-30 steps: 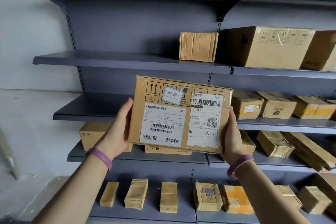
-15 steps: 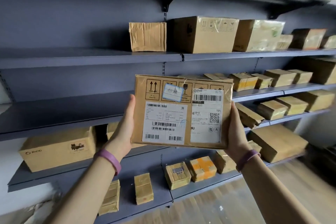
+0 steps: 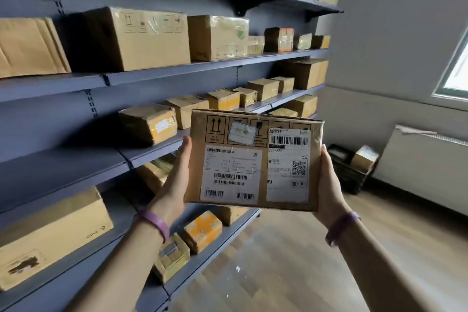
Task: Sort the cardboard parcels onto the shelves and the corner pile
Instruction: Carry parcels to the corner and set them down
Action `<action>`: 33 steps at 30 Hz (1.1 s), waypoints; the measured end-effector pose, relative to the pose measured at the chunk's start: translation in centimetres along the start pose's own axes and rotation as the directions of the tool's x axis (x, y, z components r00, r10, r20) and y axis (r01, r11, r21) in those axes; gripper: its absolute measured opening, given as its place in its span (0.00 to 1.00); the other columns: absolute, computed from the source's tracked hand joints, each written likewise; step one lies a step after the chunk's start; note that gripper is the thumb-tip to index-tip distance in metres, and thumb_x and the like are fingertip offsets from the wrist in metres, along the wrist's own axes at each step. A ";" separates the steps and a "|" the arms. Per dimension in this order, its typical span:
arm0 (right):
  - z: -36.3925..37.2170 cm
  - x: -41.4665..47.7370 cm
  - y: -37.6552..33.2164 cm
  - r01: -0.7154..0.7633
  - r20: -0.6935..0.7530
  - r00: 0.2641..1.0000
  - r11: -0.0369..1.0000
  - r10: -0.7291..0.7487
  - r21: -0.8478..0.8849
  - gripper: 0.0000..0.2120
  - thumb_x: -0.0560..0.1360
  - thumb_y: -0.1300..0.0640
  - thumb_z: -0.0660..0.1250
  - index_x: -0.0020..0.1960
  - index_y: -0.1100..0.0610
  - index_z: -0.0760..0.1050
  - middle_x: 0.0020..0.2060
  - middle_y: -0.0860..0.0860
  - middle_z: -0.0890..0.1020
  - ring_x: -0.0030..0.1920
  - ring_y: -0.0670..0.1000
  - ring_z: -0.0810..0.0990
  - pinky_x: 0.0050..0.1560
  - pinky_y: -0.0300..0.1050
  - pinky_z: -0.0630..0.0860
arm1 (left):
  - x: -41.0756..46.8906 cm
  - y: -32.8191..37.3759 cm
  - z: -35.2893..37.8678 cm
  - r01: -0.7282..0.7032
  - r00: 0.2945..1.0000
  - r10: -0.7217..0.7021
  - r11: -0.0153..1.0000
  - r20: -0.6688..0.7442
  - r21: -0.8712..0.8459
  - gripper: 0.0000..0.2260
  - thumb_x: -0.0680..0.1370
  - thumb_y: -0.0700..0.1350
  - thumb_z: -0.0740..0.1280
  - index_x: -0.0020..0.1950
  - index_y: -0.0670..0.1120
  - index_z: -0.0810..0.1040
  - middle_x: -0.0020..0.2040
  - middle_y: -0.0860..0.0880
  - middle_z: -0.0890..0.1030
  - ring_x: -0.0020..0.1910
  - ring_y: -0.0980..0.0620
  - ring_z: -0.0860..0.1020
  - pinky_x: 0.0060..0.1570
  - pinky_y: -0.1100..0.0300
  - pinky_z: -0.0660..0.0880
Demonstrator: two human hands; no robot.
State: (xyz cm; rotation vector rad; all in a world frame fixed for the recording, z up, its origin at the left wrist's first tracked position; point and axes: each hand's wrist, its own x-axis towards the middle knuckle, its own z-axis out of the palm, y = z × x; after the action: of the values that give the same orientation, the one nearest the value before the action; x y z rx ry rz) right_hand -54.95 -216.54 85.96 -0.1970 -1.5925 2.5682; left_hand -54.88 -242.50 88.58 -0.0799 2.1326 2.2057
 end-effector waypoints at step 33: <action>-39.8 38.8 -15.5 0.134 -0.375 0.919 0.991 -0.123 0.003 0.30 0.79 0.33 0.52 0.69 0.51 0.75 0.62 0.56 0.81 0.61 0.60 0.80 0.65 0.67 0.72 | 44.4 -3.6 49.6 0.080 0.820 -0.030 0.995 0.572 -0.063 0.27 0.77 0.73 0.48 0.66 0.65 0.77 0.62 0.55 0.82 0.64 0.50 0.78 0.67 0.39 0.70</action>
State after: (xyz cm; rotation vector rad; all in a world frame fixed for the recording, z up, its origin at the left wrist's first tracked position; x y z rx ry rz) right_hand -85.98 -168.24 80.33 -0.5267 -1.3767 2.2789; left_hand -98.12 -192.11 82.84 0.4555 1.6772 1.9498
